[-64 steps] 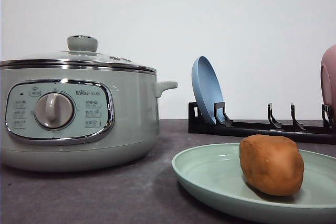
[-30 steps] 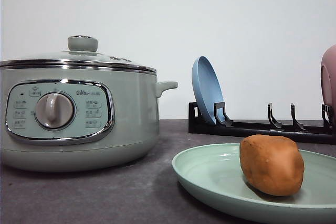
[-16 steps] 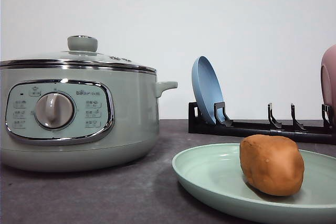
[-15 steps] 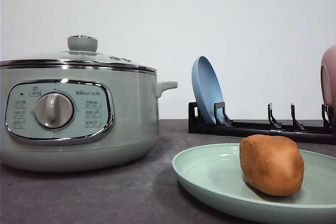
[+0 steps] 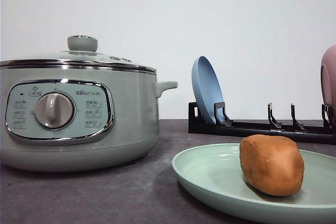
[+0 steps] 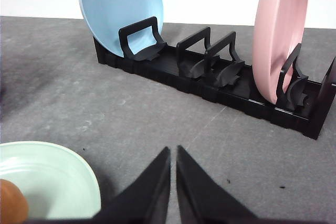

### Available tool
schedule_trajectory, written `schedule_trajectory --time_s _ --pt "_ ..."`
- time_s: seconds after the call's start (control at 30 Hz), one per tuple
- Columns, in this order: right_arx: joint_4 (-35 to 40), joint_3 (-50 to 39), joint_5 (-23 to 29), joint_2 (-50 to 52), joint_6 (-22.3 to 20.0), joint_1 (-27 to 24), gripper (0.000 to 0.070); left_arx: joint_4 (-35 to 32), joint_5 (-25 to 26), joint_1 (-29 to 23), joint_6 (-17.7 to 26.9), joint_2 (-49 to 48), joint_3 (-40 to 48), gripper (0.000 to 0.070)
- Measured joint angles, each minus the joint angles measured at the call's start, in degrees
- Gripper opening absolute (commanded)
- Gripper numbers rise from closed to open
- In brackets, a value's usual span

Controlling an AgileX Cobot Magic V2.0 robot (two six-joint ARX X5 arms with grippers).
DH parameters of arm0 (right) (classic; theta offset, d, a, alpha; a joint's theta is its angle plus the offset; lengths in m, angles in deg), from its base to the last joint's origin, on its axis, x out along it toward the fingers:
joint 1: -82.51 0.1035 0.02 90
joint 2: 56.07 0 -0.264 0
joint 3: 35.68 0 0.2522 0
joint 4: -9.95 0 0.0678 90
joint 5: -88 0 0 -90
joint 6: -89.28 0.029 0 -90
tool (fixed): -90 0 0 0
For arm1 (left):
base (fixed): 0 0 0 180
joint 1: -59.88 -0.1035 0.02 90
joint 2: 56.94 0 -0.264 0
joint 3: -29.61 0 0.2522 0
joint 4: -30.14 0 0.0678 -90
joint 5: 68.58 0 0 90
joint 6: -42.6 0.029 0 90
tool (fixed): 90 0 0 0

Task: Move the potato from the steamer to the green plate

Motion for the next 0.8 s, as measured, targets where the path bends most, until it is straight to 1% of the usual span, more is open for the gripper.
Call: schedule_trajectory --time_s 0.8 --pt "0.0 0.0 0.0 0.0 0.0 0.0 0.0008 0.0 0.0 0.0 0.0 0.0 0.0 0.0004"
